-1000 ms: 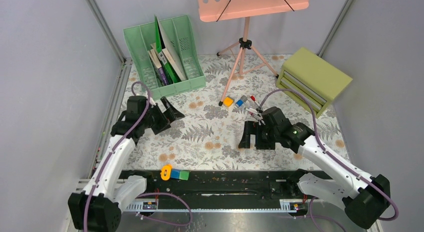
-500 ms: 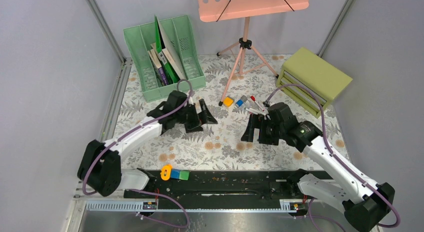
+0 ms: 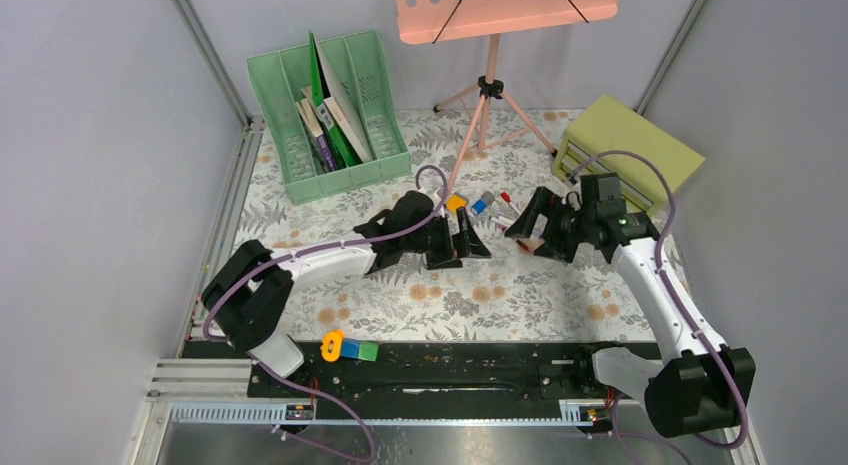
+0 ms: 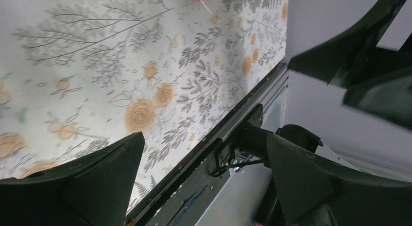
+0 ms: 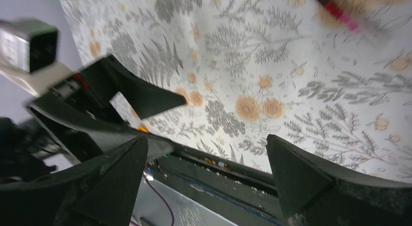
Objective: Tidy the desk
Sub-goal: Move the storage box to the center of the board.
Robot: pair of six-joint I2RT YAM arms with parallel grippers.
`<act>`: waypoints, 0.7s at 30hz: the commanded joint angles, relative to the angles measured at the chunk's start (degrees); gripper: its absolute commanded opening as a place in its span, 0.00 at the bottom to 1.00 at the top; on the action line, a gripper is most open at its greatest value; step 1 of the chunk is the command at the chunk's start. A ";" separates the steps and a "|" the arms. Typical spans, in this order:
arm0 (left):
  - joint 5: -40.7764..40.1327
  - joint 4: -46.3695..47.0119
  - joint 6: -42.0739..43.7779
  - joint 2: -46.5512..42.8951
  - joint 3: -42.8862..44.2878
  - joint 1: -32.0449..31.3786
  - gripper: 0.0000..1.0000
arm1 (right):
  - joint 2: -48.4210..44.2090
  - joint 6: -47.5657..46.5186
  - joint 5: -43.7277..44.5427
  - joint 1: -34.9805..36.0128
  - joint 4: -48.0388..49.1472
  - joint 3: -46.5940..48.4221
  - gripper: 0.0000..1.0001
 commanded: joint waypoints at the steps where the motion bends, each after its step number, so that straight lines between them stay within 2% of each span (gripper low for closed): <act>1: -2.14 11.65 -3.10 2.42 3.49 -2.69 0.99 | 0.82 -1.81 -3.89 -5.70 1.97 6.17 0.99; 11: -5.02 16.69 -6.62 12.42 13.44 -7.74 0.99 | -0.18 -4.46 2.00 -11.43 -1.55 14.72 1.00; 21: -5.57 17.21 -8.66 23.30 26.34 -10.38 0.99 | 1.88 -5.97 9.63 -13.95 -6.23 21.90 0.99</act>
